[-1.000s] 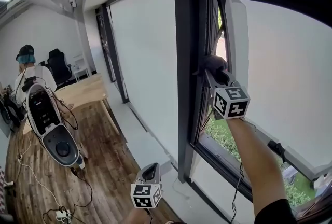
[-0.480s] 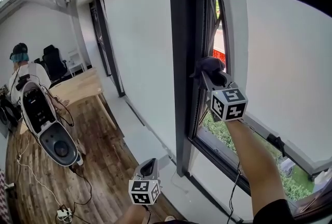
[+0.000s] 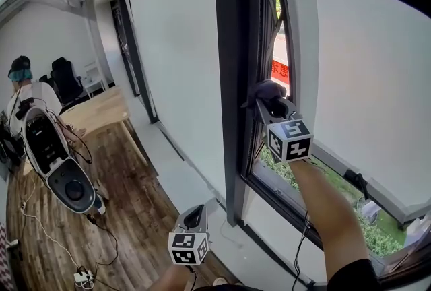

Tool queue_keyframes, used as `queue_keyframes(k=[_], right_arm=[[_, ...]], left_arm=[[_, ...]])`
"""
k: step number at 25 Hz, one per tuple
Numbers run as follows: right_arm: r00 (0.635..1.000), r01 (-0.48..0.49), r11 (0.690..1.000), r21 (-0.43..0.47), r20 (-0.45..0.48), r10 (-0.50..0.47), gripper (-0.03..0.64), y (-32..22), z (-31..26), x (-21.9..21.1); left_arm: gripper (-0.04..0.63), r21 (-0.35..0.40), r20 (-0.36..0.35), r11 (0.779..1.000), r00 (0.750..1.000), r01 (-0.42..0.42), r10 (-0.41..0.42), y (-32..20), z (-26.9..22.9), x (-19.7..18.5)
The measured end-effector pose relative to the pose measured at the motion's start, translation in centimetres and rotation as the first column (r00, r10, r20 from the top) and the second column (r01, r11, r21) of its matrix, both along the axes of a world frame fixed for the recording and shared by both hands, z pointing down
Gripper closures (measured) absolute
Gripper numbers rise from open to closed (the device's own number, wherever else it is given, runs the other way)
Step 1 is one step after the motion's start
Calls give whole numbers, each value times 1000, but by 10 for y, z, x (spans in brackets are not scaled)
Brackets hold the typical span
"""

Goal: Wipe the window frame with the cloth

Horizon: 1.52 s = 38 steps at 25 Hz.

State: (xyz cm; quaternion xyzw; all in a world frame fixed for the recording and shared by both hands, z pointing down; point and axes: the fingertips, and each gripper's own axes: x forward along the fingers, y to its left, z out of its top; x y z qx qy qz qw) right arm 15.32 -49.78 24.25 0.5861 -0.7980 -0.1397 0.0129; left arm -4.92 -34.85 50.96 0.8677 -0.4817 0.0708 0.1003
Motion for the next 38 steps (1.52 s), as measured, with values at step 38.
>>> queue_keyframes(k=[38], right_arm=[[1000, -12, 991, -135, -19, 9, 546, -1, 91, -1]], left_arm=[[586, -37, 58, 999, 998, -27, 29, 21, 17, 15]])
